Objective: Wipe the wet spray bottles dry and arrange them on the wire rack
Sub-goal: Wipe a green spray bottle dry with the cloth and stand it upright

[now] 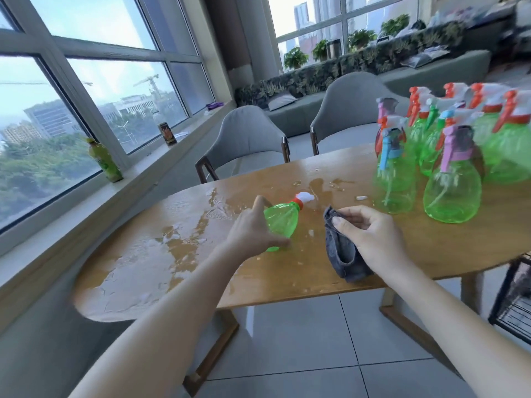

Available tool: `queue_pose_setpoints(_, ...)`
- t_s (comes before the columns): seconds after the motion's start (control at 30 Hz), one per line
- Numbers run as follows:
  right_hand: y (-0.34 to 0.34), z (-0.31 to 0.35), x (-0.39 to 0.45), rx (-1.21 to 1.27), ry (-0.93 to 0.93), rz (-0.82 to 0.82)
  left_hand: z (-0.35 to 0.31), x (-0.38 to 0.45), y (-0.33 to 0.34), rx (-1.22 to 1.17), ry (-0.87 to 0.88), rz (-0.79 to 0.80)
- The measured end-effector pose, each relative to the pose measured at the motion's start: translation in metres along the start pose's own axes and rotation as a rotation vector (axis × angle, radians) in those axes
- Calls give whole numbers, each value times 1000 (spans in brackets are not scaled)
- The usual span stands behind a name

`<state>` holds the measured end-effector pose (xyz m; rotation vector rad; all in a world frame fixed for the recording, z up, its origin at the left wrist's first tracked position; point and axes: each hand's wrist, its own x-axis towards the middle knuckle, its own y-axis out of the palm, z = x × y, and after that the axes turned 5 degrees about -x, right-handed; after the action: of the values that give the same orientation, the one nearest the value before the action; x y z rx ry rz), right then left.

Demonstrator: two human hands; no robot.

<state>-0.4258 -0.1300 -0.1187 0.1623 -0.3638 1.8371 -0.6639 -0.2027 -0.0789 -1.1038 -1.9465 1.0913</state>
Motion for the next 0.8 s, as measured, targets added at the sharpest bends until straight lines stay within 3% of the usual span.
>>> queue_pose_setpoints(0.13, -24, -7, -9, -25, 14, -12, -23, -30, 17, -71, -17, -31)
queue_pose_setpoints(0.3, -45, -4, -17, -50, -4, -10, -24, -72, 36, -437, -112, -265)
queue_pose_setpoints(0.37, -49, -2, -18, -46, -12, -20, -20, -84, 39, -481, -120, -302)
queue_pose_setpoints(0.8, -30, -1, -29, -103, -23, 63, 23, -114, 38, -555, -177, -309)
